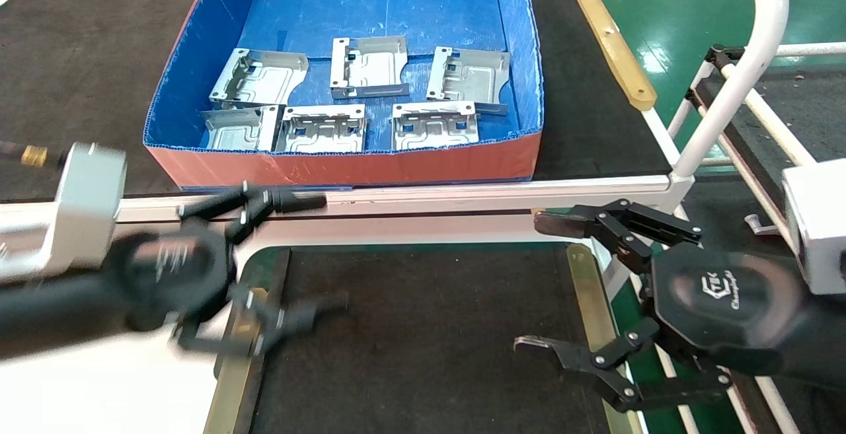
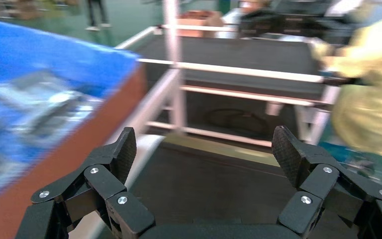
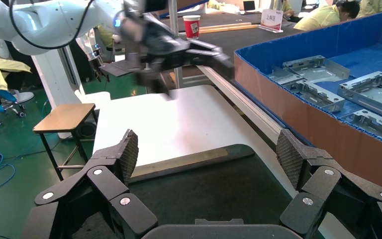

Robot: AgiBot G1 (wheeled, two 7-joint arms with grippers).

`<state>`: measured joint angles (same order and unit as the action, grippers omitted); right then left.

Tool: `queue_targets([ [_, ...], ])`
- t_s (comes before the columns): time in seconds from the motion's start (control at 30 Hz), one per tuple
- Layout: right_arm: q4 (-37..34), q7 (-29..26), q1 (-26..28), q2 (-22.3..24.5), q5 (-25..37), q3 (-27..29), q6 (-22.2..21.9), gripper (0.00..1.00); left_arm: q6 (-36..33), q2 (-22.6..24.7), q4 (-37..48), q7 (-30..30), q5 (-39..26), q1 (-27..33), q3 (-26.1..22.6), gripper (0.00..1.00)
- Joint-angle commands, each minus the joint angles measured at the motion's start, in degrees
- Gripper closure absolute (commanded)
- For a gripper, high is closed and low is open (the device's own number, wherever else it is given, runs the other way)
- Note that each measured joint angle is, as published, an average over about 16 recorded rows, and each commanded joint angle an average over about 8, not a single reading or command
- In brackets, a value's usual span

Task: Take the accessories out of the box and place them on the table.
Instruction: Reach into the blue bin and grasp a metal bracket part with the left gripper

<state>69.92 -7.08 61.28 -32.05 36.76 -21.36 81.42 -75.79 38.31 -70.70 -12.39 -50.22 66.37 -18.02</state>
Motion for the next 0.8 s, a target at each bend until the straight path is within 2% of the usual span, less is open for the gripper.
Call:
queue_targets([
  [0.03, 0.00, 0.00, 0.00, 0.00, 0.00, 0.00, 0.00, 0.00, 2.31, 0.96, 0.51, 0.13, -1.68, 1.16, -0.21, 0.00],
  [0.4, 0.00, 0.00, 0.00, 0.00, 0.00, 0.00, 0.00, 0.00, 14.39, 8.14, 9.07, -8.32, -16.53, 14.60, -6.34, 0.00],
  [0.8, 0.00, 0.00, 0.00, 0.00, 0.00, 0.00, 0.00, 0.00, 22.10, 16.04, 17.86, -7.87, -25.53, 22.58, -9.86, 0.00],
])
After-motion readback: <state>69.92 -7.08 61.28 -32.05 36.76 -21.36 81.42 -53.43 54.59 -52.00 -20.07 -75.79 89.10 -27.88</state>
